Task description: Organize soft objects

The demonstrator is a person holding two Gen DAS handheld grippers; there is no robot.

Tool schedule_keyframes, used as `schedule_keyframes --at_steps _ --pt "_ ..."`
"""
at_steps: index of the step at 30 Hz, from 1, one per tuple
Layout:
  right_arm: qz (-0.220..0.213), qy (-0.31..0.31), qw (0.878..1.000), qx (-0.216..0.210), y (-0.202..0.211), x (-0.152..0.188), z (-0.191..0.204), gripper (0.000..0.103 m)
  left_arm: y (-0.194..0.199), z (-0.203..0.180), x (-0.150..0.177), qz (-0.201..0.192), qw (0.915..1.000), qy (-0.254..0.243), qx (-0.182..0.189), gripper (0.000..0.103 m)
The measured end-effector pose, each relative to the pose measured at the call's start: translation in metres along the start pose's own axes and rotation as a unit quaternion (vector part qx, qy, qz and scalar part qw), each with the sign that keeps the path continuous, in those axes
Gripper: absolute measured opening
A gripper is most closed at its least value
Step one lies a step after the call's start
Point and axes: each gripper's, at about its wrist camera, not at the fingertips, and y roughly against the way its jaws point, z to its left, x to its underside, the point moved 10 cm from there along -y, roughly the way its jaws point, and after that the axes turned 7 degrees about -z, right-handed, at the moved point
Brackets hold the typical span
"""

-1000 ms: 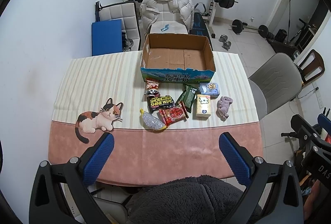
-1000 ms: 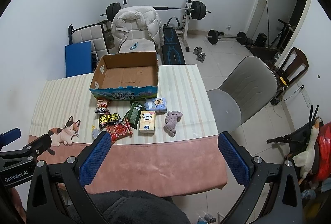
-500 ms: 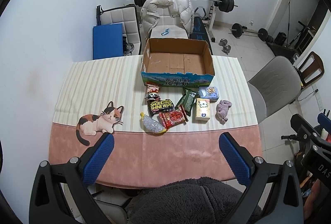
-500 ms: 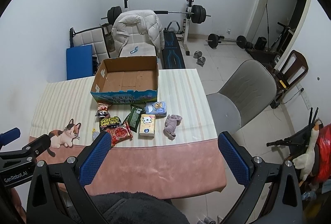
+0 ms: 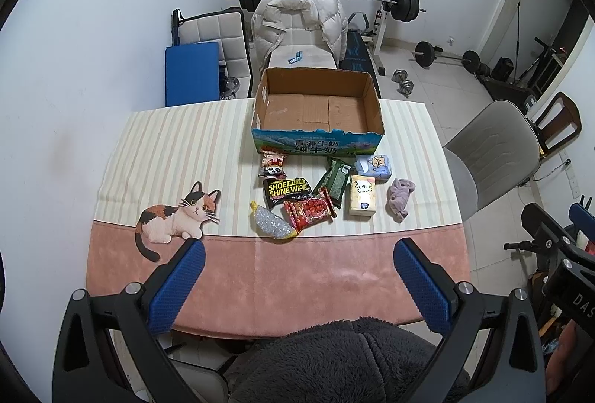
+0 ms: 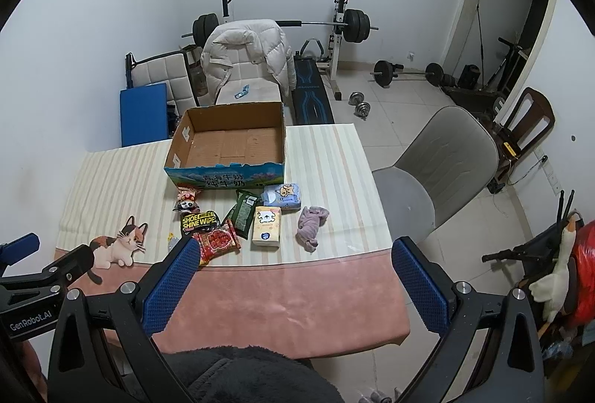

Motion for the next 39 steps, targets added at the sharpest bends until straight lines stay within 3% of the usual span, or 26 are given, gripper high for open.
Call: schedule_keyframes --at_steps 7,13,20,23,27,30,33,35,39 --pt "0.015 -0.020 1.000 -0.003 -0.016 0.006 -0.005 0.103 -0.016 0.014 -0.001 0.005 0.9998 0.019 -0.006 0.103" --pt "0.045 -0.025 0.999 -0.013 -0.065 0.015 -0.001 0.103 -0.071 0.057 0.003 0.036 0.9963 0.074 -0.024 0.103" --pt "0.124 -0.038 0.991 -0.039 -0.184 0.043 0.023 0.103 -0.179 0.089 0.031 0.137 0.9814 0.133 -0.019 0.103" --pt "0.162 -0.036 0.985 -0.042 -0.248 0.061 0.035 0.103 -0.221 0.087 0.036 0.154 0.9791 0.132 -0.014 0.103" --pt "0.224 -0.031 0.973 -0.046 -0.327 0.088 0.047 0.103 -0.281 0.053 0.030 0.151 0.9882 0.022 0.006 0.103" --pt "0.266 -0.023 0.962 -0.051 -0.386 0.110 0.055 0.102 -0.328 0.020 0.035 0.160 0.9816 -0.103 0.013 0.103" --pt "0.308 -0.016 0.950 -0.055 -0.435 0.134 0.060 0.099 -0.368 -0.006 0.049 0.175 0.9611 -0.212 0.024 0.103" --pt "0.328 -0.019 0.942 -0.065 -0.455 0.147 0.064 0.098 -0.389 -0.022 0.065 0.194 0.9418 -0.271 0.041 0.103" --pt "0.385 -0.079 0.912 -0.119 -0.487 0.176 0.077 0.087 -0.421 -0.044 0.094 0.238 0.9082 -0.338 0.067 0.103"
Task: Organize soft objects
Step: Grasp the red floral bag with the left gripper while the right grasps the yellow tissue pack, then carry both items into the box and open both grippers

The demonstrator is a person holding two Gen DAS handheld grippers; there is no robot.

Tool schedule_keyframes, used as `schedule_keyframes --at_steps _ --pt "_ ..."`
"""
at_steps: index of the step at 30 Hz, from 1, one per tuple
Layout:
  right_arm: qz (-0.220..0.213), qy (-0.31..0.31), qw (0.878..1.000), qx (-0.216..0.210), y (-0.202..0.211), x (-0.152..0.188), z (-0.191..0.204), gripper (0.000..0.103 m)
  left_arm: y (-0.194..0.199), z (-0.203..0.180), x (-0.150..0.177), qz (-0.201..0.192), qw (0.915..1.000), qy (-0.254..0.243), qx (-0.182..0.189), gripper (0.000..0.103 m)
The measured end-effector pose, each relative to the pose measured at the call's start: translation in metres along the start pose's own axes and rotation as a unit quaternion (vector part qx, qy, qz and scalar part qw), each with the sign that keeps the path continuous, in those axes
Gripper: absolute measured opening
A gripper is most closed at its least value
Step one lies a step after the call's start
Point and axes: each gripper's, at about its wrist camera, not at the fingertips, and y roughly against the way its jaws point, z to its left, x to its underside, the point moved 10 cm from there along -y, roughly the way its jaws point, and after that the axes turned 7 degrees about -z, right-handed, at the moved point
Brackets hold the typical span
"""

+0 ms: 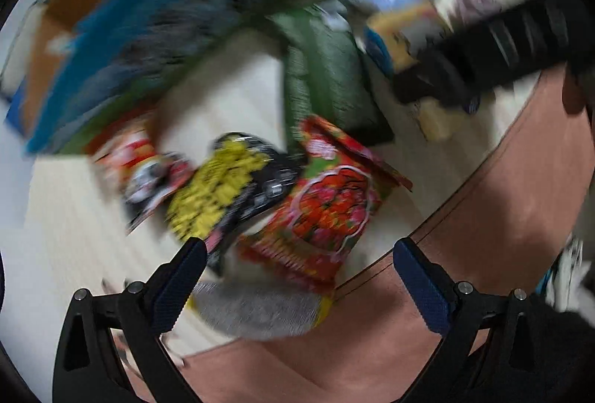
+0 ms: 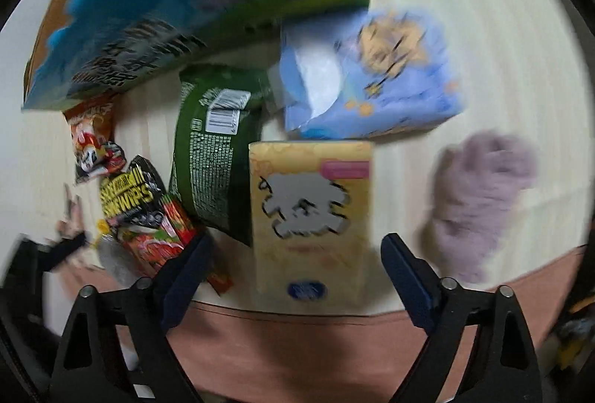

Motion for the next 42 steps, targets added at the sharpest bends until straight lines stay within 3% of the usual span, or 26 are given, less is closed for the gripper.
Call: schedule_keyframes --at_steps 5,7,11,13,15,16,18,20,22,23,27,30,32,33,34,39,42 --pt "0.023 -0.004 1.000 -0.007 -0.027 0.001 -0.010 0.071 -0.025 0.003 -0.007 0.019 0.9998 -0.007 0.005 0.099" --pt "0.031 0.009 0.999 0.006 -0.029 0.006 -0.015 0.071 -0.031 0.000 -0.007 0.022 0.9996 -0.002 0.015 0.082" --pt "0.061 0.045 0.996 0.045 -0.034 0.031 -0.032 0.070 -0.037 -0.008 -0.003 0.025 0.9997 -0.004 0.006 0.068" --pt "0.070 0.058 0.994 0.057 -0.035 0.044 -0.038 0.070 -0.043 -0.021 0.004 0.031 0.9992 0.023 0.010 0.055" --pt "0.082 0.070 0.992 0.062 -0.038 0.059 -0.044 0.070 -0.046 -0.032 0.013 0.046 0.9955 0.079 0.026 0.052" --pt "0.084 0.073 0.992 0.063 -0.041 0.064 -0.045 0.070 -0.047 -0.036 0.020 0.060 0.9900 0.120 0.045 0.052" --pt "0.090 0.083 0.990 0.065 -0.046 0.074 -0.048 0.071 -0.053 -0.047 0.038 0.097 0.9674 0.210 0.103 0.052" --pt "0.096 0.081 0.991 0.054 -0.051 0.080 -0.048 0.072 -0.058 -0.061 0.052 0.123 0.9364 0.288 0.159 0.052" --pt "0.098 0.073 0.991 0.049 -0.056 0.080 -0.052 0.076 -0.062 -0.066 0.059 0.124 0.9230 0.321 0.173 0.053" --pt "0.090 0.067 0.992 0.048 -0.057 0.078 -0.053 0.078 -0.063 -0.067 0.062 0.123 0.9212 0.326 0.172 0.054" --pt "0.071 0.066 0.994 0.058 -0.051 0.070 -0.050 0.079 -0.074 -0.082 0.070 0.125 0.9285 0.314 0.153 0.058" --pt "0.061 0.084 0.991 0.088 -0.051 0.072 -0.048 0.079 -0.080 -0.100 0.072 0.122 0.9395 0.298 0.116 0.058" --pt "0.055 0.090 0.989 0.106 -0.058 0.082 -0.043 0.078 -0.082 -0.106 0.075 0.115 0.9422 0.300 0.097 0.058" --pt "0.053 0.092 0.988 0.111 -0.063 0.086 -0.042 0.076 -0.084 -0.111 0.079 0.112 0.9432 0.301 0.086 0.050" --pt "0.050 0.091 0.988 0.111 -0.065 0.090 -0.039 0.067 -0.085 -0.117 0.081 0.107 0.9441 0.303 0.074 0.046" --pt "0.027 0.093 0.990 0.100 -0.073 0.124 -0.026 0.065 -0.082 -0.145 0.101 0.087 0.9364 0.334 0.064 0.043" --pt "0.017 0.099 0.992 0.077 -0.051 0.140 -0.024 0.065 -0.069 -0.154 0.114 0.065 0.9348 0.345 0.053 0.042"
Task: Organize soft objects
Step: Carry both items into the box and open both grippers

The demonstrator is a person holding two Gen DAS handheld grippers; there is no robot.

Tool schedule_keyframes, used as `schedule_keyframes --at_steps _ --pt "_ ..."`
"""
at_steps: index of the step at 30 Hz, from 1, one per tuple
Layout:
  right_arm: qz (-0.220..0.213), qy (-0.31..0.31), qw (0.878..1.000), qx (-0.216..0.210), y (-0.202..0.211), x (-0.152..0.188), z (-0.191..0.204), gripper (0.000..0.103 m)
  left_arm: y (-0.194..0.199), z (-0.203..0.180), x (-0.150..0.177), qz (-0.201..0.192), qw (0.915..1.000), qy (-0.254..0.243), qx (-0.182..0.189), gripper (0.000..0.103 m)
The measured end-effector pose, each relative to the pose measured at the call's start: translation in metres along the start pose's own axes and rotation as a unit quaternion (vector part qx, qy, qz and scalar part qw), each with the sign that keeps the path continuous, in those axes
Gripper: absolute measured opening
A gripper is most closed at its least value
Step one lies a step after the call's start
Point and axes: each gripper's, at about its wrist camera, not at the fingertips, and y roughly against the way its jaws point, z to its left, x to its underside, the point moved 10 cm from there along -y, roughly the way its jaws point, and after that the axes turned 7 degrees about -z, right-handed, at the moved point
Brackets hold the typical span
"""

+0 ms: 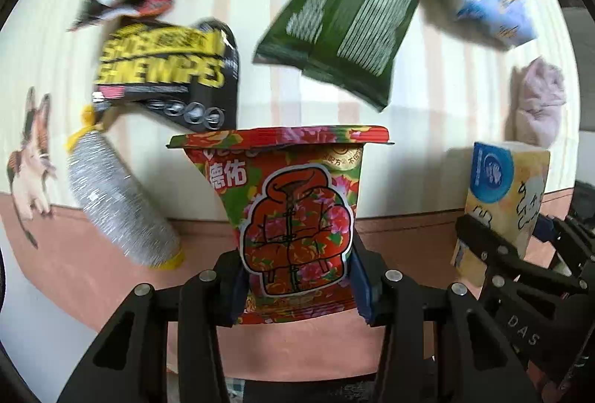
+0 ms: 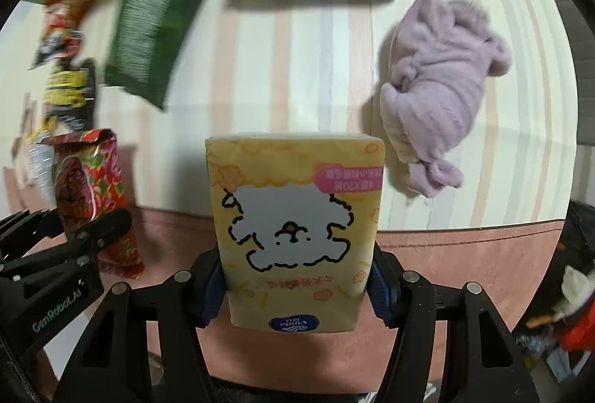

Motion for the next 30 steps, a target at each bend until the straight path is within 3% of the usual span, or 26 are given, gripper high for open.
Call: schedule_keyframes --at_steps 6,9,15,17,19,21,23,30 --pt "-0.064 0.018 0.995 -0.070 0.084 -0.002 0.028 0.065 0.066 -0.004 0.020 -0.080 0.9956 0.024 0.044 0.042" --pt "-0.096 0.033 0.990 -0.099 0.126 -0.030 0.022 0.065 0.107 -0.004 0.013 -0.115 0.9910 0.025 0.063 0.043" --pt "-0.146 0.060 0.981 -0.115 0.236 -0.124 0.013 0.065 0.170 0.031 -0.052 -0.145 0.9855 0.005 0.089 0.043" --pt "-0.159 0.061 0.980 -0.105 0.257 -0.157 0.011 0.065 0.188 0.039 -0.131 -0.153 0.9852 -0.003 0.077 0.043" --pt "-0.163 0.054 0.981 -0.093 0.251 -0.191 0.014 0.065 0.201 0.040 -0.170 -0.152 0.9861 -0.010 0.066 0.043" --pt "-0.150 0.044 0.984 -0.091 0.234 -0.228 0.016 0.065 0.185 0.049 -0.202 -0.133 0.9885 -0.015 0.071 0.043" --pt "-0.135 0.036 0.986 -0.092 0.219 -0.256 0.020 0.065 0.215 0.036 -0.236 -0.112 0.9906 -0.017 0.076 0.043" --pt "-0.096 0.018 0.993 -0.070 0.146 -0.337 0.028 0.065 0.174 0.043 -0.306 -0.036 0.9945 -0.028 0.095 0.043"
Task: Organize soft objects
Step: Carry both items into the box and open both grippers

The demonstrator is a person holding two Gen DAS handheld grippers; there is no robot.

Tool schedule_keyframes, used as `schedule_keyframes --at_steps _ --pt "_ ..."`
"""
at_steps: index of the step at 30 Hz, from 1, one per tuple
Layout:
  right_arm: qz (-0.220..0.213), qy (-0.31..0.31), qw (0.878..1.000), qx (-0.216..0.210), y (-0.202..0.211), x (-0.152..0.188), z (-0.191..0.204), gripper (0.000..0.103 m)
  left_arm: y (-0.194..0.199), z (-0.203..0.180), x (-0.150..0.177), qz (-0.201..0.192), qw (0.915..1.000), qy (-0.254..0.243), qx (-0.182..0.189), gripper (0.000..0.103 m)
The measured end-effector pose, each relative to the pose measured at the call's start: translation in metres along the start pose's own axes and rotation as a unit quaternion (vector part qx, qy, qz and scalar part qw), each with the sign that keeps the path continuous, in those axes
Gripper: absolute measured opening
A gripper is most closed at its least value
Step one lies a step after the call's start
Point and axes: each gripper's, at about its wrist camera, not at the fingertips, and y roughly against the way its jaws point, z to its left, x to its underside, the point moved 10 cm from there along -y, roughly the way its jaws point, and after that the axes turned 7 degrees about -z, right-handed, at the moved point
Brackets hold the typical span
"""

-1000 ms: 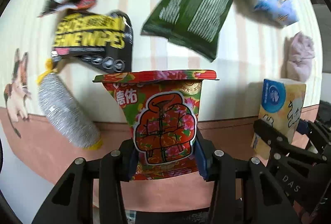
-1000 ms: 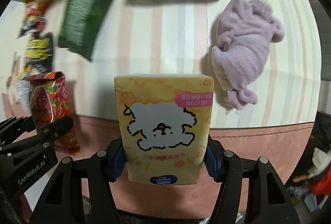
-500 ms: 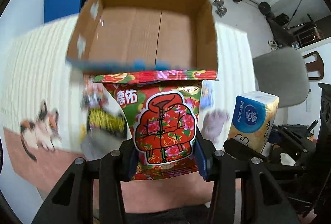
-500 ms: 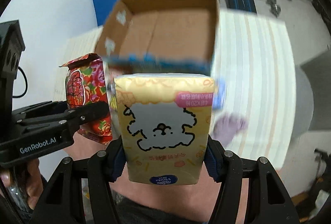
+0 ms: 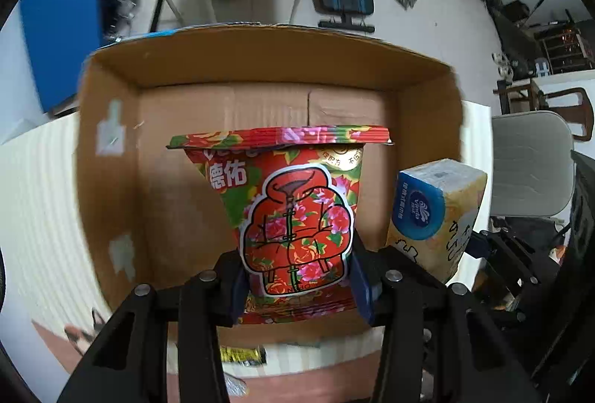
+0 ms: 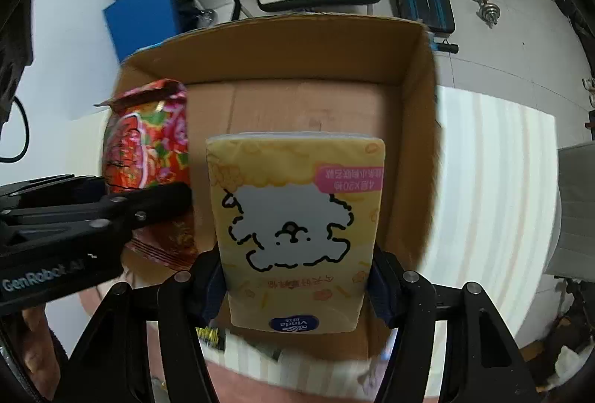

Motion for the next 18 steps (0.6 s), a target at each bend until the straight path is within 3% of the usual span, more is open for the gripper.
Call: schedule_keyframes --at_steps 9,18 --pt "0.019 -0.001 0.999 0.031 -0.042 -0.030 0.008 0.065 -0.051 0.005 -0.030 0.057 0.9980 -0.011 0.025 0.043" --pt "0.027 -0.007 0.998 0.060 -0.063 -0.043 0.004 0.066 -0.065 0.023 -0.042 0.065 0.9974 0.012 0.030 0.044"
